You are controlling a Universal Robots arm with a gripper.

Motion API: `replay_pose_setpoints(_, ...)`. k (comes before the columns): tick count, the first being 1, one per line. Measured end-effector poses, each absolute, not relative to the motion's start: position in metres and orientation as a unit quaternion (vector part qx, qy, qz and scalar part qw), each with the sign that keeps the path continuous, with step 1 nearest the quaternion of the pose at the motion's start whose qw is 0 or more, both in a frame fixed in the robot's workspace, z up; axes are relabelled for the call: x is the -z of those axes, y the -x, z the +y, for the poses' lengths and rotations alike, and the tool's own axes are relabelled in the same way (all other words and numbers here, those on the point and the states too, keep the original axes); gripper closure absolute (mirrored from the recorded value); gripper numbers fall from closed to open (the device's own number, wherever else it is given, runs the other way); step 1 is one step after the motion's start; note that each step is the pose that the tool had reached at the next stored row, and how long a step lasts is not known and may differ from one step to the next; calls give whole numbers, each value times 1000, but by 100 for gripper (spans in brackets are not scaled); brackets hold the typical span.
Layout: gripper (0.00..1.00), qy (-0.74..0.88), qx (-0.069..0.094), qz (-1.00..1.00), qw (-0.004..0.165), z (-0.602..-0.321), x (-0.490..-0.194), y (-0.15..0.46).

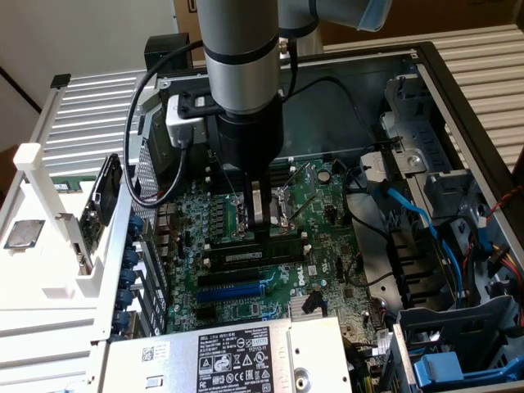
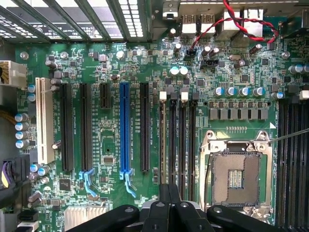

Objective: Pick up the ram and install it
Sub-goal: 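Press down the ram until it locks into place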

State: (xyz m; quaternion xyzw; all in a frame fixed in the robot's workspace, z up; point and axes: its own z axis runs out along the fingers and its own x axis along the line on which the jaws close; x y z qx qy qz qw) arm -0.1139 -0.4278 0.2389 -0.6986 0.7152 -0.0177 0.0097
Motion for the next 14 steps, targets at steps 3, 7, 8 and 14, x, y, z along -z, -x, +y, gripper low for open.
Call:
replay_pose_setpoints(3,90,699,18,715,9,-428,-236,114)
replay_pose_setpoints(7,90,699,17,715,8,-426,-234,114)
replay_pose_setpoints(8,90,699,17,715,8,-425,-233,114)
replay_pose_setpoints(14,90,699,17,715,8,-425,-230,114)
